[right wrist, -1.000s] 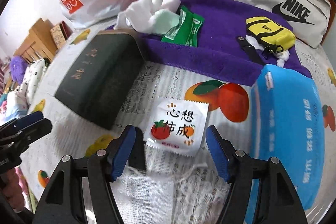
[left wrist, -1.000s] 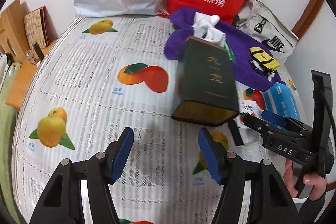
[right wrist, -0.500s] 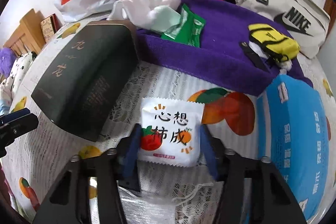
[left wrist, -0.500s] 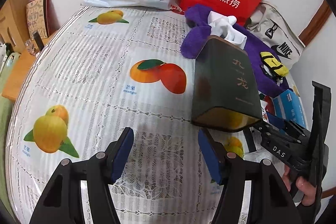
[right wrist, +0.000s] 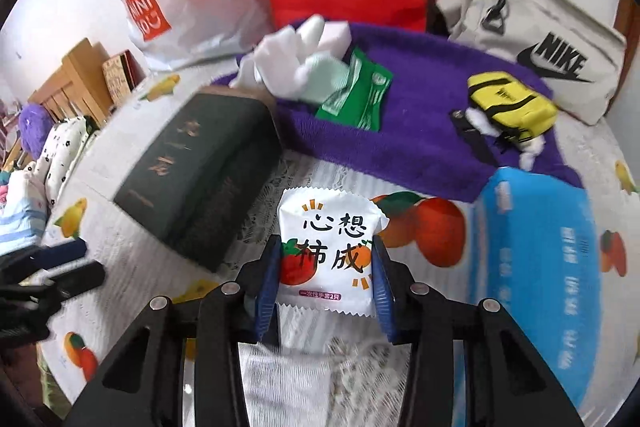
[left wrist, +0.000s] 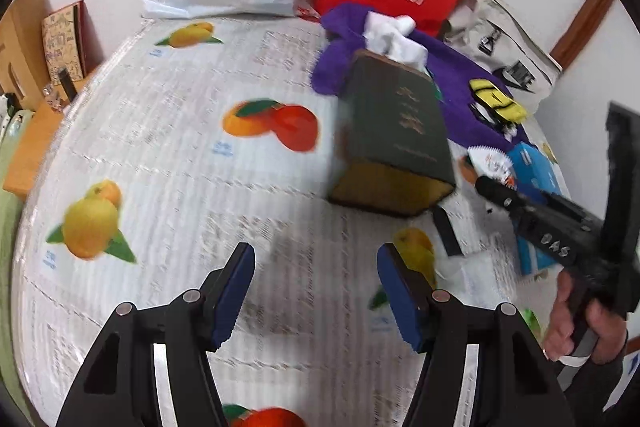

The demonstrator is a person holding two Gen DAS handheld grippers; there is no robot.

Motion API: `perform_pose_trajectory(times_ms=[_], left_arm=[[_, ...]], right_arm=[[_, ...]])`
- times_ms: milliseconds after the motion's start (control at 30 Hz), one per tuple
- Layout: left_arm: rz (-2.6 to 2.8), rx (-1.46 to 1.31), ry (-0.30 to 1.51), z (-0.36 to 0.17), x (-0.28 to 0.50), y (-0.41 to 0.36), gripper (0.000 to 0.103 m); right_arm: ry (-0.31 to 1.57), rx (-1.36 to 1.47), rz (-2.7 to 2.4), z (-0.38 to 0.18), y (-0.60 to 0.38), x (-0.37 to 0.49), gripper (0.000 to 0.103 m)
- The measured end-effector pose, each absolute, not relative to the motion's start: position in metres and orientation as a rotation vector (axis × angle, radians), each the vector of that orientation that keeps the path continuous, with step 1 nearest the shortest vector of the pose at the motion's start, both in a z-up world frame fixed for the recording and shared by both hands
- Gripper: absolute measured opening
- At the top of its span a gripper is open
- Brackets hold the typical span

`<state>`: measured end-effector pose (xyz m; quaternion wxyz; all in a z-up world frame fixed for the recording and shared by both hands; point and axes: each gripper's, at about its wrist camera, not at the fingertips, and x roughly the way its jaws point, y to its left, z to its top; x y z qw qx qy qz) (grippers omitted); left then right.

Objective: Organize soft objects
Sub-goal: 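Grasp the white mesh bag with the left tool while the right tool lifts the snack packet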

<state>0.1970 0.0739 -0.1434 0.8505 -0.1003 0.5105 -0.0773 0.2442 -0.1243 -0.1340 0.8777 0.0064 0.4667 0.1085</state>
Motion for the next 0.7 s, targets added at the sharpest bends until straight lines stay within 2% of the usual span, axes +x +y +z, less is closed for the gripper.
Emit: perform_pose_trajectory(times_ms=[233, 367, 533, 567, 700], left_arm=[[-0.256, -0.189, 1.114, -0.15, 0.177, 0.031, 0.062], [-0.313, -0.156, 1.121, -0.155, 0.164, -0.001, 0.07], [-0.389, -0.138, 1.136, -0.165, 0.152, -0.036, 0.074], [-0.388, -0.133, 1.129, -0.166, 0.151, -0.041, 0.081], [-0.362, -0.071, 1.064, -0.169, 0.147, -0.06, 0.087]], right_arm=[[0.899, 0.027, 0.228, -0.098, -0.154, 0.196, 0.042], [0.874, 0.045, 0.214, -0.088, -0.175, 0.167, 0.042], [0.855, 0.065, 0.193, -0.083, -0.202, 0.13, 0.042], [0.855, 0.07, 0.192, -0.083, -0.207, 0.125, 0.042], [0.86, 0.106, 0.154, -0.088, -0.232, 0.101, 0.042]])
